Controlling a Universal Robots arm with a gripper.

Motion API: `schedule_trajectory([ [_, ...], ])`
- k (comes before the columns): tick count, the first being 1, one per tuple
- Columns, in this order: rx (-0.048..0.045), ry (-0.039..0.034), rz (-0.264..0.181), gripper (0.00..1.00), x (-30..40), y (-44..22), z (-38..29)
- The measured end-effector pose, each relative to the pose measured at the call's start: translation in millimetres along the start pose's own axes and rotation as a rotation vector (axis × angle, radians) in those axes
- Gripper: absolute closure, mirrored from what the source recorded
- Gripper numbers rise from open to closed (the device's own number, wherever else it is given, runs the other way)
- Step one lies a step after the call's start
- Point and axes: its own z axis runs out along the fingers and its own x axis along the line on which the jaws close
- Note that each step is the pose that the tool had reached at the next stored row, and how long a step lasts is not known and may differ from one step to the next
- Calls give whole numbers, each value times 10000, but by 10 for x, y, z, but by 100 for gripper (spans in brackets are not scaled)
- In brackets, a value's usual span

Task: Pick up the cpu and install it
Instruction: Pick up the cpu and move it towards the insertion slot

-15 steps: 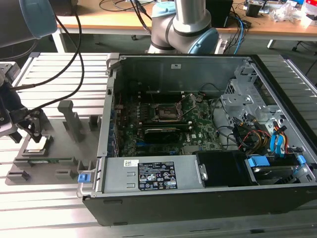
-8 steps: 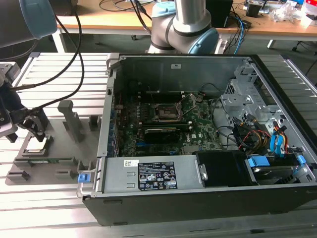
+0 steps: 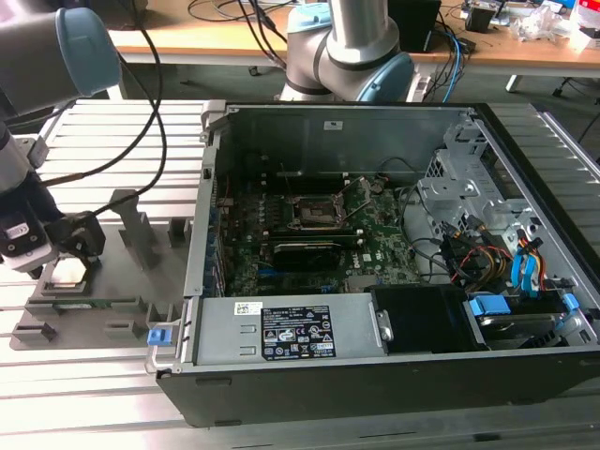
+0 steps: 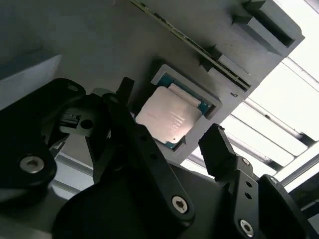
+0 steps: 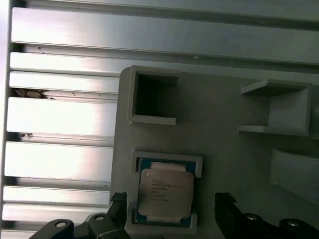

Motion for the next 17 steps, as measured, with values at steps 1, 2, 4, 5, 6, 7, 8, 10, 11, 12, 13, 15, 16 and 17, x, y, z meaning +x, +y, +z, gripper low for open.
schedule_trajectory([
  [1,-8,-1,-1,20,-2,0,15],
  [2,-16,-1,-7,20,-14,0,27],
  [4,-28,-1,51,20,-20,7,54],
  [5,-28,-1,90,20,-22,14,65],
  [6,-31,-1,92,20,-23,18,69],
  [7,-34,-3,92,20,-23,19,75],
  [8,-39,-2,92,20,-22,20,82],
  [10,-41,0,92,20,-22,21,88],
  [11,-42,-2,92,20,-22,21,90],
  [12,-42,0,92,20,-22,21,90],
  [13,-42,-3,92,22,-22,21,92],
  [15,-41,-1,93,35,-22,21,92],
  [16,-41,-1,92,45,-22,21,92],
  [17,-42,-1,93,45,-22,21,92],
])
